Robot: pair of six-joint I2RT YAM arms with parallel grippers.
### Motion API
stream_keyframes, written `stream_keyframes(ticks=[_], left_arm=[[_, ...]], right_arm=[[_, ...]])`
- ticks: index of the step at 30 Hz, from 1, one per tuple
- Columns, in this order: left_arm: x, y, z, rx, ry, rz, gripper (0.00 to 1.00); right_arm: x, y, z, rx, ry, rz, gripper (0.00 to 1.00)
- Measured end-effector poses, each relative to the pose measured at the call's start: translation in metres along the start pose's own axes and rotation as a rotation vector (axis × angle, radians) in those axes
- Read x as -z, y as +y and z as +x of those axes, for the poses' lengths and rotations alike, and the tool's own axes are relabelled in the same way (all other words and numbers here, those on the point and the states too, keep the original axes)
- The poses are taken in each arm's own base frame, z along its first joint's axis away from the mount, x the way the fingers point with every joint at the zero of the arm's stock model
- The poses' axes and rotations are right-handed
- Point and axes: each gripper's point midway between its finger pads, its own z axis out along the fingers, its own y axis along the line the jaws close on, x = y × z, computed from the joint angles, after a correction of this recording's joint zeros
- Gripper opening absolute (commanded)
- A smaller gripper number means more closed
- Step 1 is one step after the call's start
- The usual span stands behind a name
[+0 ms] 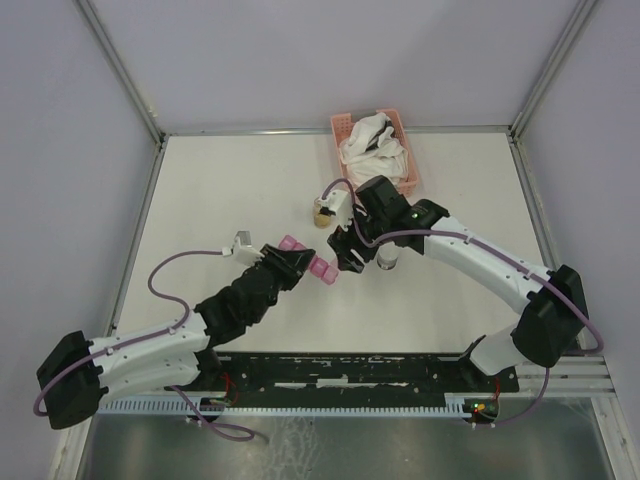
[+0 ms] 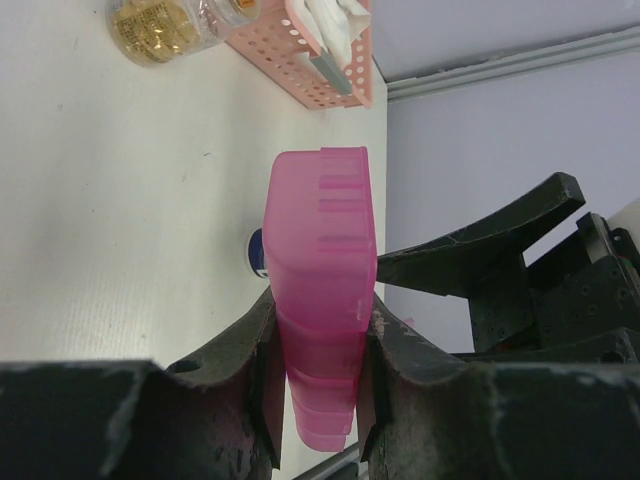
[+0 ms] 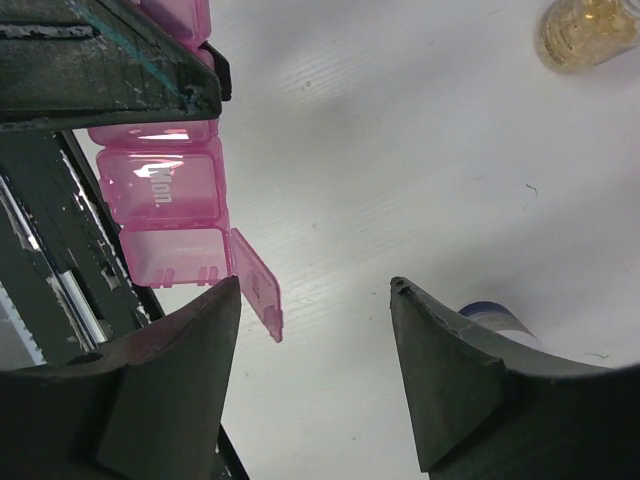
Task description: Sort the pills into containers
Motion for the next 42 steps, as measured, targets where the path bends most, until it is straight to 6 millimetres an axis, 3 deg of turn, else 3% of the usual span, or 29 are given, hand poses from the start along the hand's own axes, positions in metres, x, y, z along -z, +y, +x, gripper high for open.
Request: stream_keyframes(ticks=[16,23,32,36,42], left_arm=[[0.015,-0.006,-0.002,-0.024,0.003,0.167,0.03],[0.018,-0.012,0.000,-0.041,0.009,0.223,0.03],[0.022,-0.014,0.001,-0.069,0.013,0.273,0.03],[0.025,-0.019,0.000,-0.062,0.014,0.300,0.03],[0.025,-0.011,-0.003,-0.061,-0.011,0.283,0.03]], right_arm=[[0.012,0.003,-0.002,-0.166,-0.053,-0.173,0.67],[0.002,0.012,0.002,-0.217,-0.028,-0.248,0.60],[-0.007,0.013,0.007,-0.258,0.005,-0.275,0.59],[-0.007,0.018,0.005,-0.282,0.006,-0.322,0.62],[0.002,0.016,0.004,-0.314,-0.015,-0.378,0.82]])
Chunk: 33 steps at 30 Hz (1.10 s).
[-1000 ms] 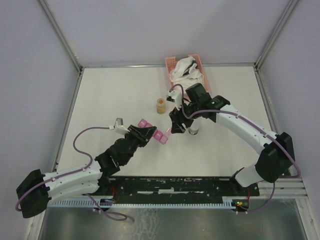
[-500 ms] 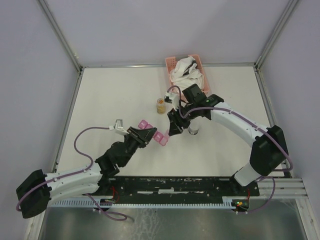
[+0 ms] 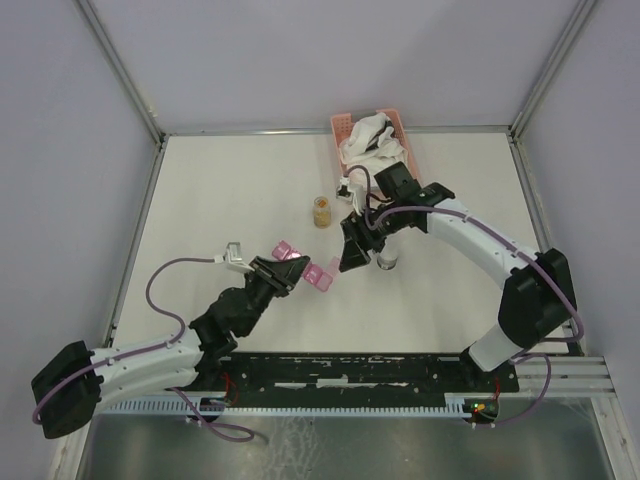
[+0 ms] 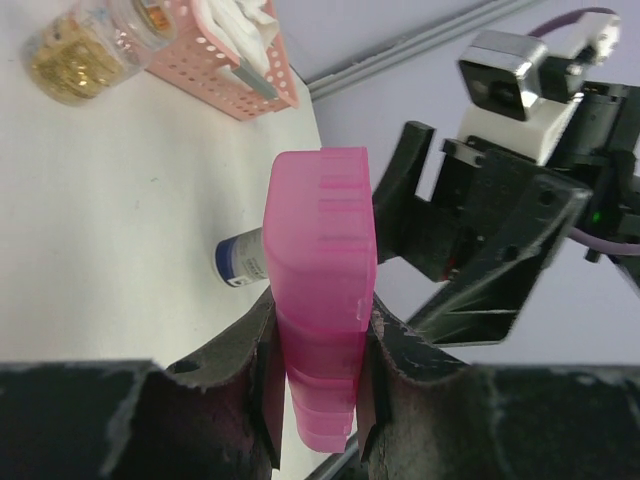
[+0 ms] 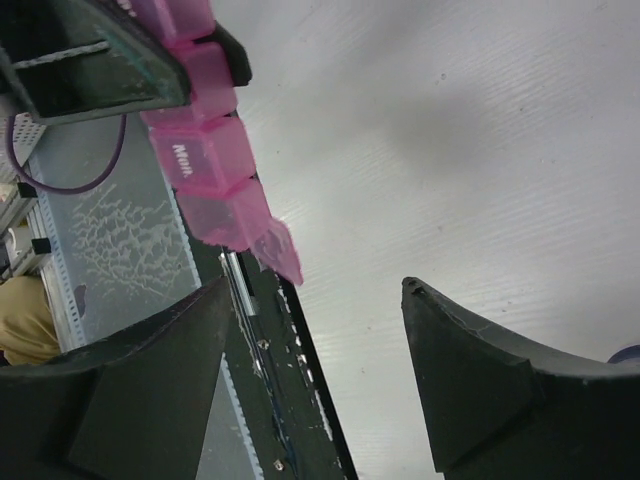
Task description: Sort the pills into containers
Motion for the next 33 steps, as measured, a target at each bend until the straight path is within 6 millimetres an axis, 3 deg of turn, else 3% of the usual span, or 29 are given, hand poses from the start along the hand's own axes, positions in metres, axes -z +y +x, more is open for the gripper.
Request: stream_keyframes(ticks=[4,8,18,29,31,33], left_arm=[[0.001,0.019,-0.003,-0.016,-0.036,-0.053,0.03],[0.001,0.042,-0.002,-0.044,-0.056,-0.117,0.03],[-0.007,0.109,0.006,-0.015,-0.122,-0.329,0.03],[-0.030,0.138,0.022,0.042,-0.167,-0.402,0.03],[-0.040,0.140,0.028,0.052,-0.170,-0.396,0.11],[-0.044,0.140,0.030,0.062,-0.174,-0.385,0.27]], right_arm=[[0.019,0.005,-0.008,0.034,-0.053,0.000,0.88],[0.036,0.015,-0.019,0.081,-0.114,-0.003,0.82],[0.006,-0.011,-0.002,-0.028,-0.024,-0.038,0.77],[-0.002,-0.019,0.006,-0.069,0.010,-0.047,0.76],[-0.002,-0.019,0.006,-0.069,0.011,-0.047,0.76],[-0.002,-0.019,0.006,-0.068,0.010,-0.047,0.75]])
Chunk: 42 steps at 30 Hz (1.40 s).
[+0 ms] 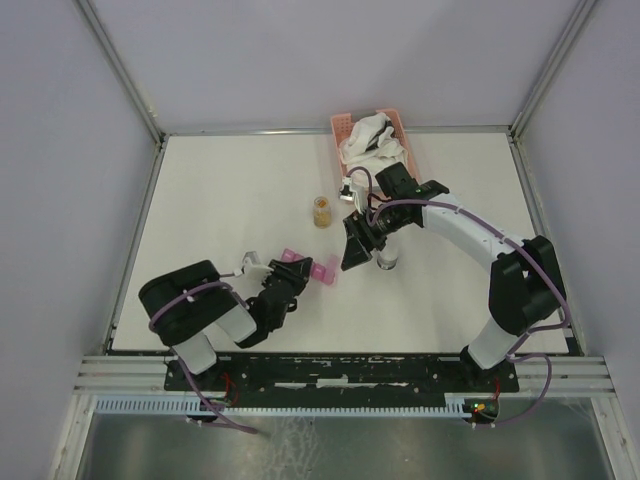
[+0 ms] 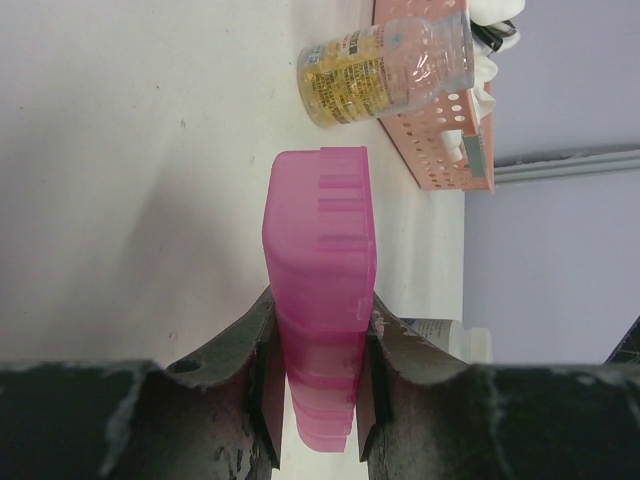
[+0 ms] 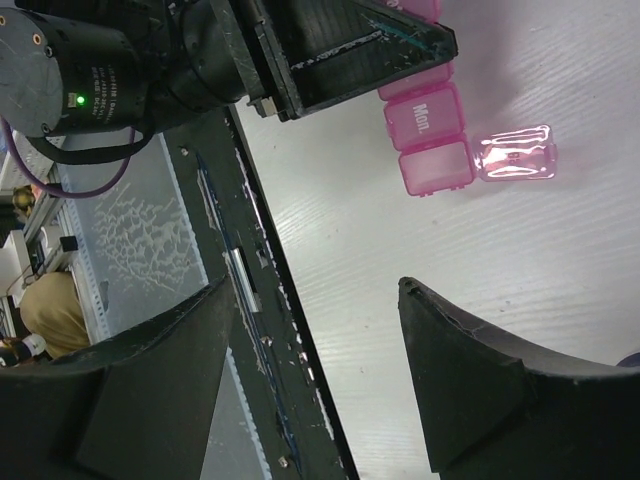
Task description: Sort the pills into containers
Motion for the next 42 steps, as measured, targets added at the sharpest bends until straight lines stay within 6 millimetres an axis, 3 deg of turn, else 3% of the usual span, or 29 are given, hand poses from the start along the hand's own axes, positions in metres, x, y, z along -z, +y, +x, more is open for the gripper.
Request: stream_keyframes(ticks=[8,16,25,35,38,42], left_arm=[[-0.007,0.003,0.010,0.072,0.012,-0.001,0.61],[-0.010,0.008,0.019,0.084,0.043,-0.080,0.77],[-0.002,-0.001,0.039,0.135,0.139,-0.195,0.78],[0.045,0.000,0.059,0.103,0.282,-0.244,0.75],[0.055,-0.010,0.049,0.033,0.294,-0.210,0.75],[0.063,-0.042,0.038,-0.177,0.317,-0.039,0.80]], right_arm=[[0.000,0.001,0.003,-0.004,0.010,-0.002,0.76],[0.001,0.001,0.004,-0.002,0.014,-0.002,0.75],[0.001,0.001,0.005,0.001,0.019,-0.004,0.76],[0.003,0.003,0.005,0.012,0.017,-0.003,0.75],[0.005,0.005,0.003,0.033,0.013,-0.001,0.76],[0.015,0.012,0.002,0.086,0.004,0.009,0.76]])
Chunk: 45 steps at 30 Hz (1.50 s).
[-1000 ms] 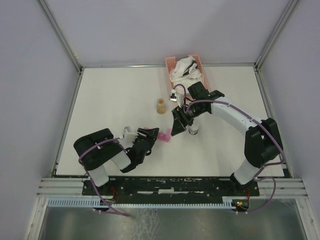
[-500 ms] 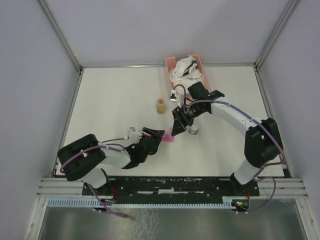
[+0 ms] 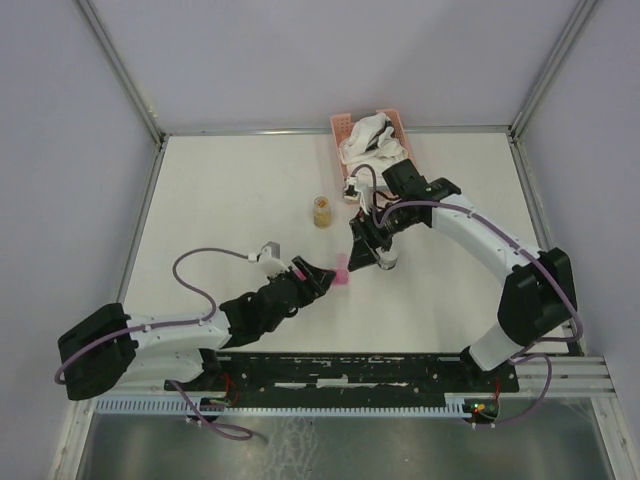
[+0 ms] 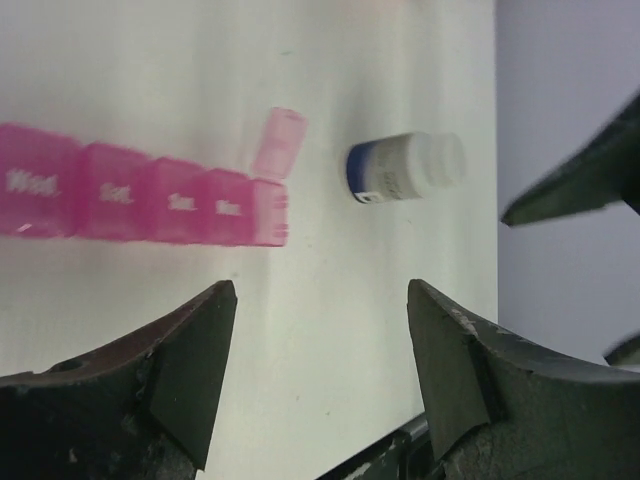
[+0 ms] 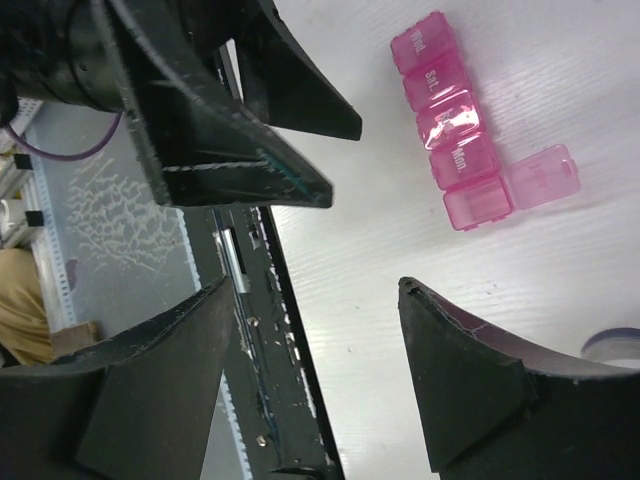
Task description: Sort the pills into containers
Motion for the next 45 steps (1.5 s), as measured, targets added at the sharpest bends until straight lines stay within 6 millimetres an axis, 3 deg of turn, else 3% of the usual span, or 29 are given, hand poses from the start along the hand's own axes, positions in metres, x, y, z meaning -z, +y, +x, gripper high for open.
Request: stream_keyframes(ticks=[4,9,12,14,20,25,29,34,45], left_arm=[[0.015,-0.042,-0.008,-0.269,0.008,0.212,0.86],[0.025,-0.083,-0.014,-0.477,-0.039,0.424,0.89],[0.023,-0.088,-0.011,-0.569,-0.049,0.473,1.00],[0.021,-0.084,-0.009,-0.608,-0.046,0.467,0.99],[0.019,-0.075,-0.015,-0.618,-0.050,0.426,0.99],[0.029,-0.073,-0.020,-0.591,-0.066,0.457,1.00],[0.032,-0.065,-0.014,-0.582,-0.039,0.464,1.00],[0.040,-0.057,-0.015,-0.542,-0.039,0.483,1.00],[0.044,-0.054,-0.012,-0.506,-0.021,0.492,1.00]], right_arm=[[0.026,0.011,-0.008,0.097,-0.057,0.027,0.76],[0.080,0.012,-0.023,0.185,-0.197,0.129,0.79],[0.103,-0.011,-0.024,0.186,-0.224,0.270,0.81],[0.110,-0.037,-0.019,0.164,-0.187,0.383,0.83],[0.105,-0.090,0.011,0.091,-0.031,0.528,0.91],[0.099,-0.104,0.028,0.089,0.044,0.562,0.91],[0.078,-0.121,0.031,0.130,0.157,0.624,0.89],[0.054,-0.128,0.039,0.169,0.265,0.655,0.79],[0.052,-0.137,0.045,0.138,0.305,0.673,0.69]])
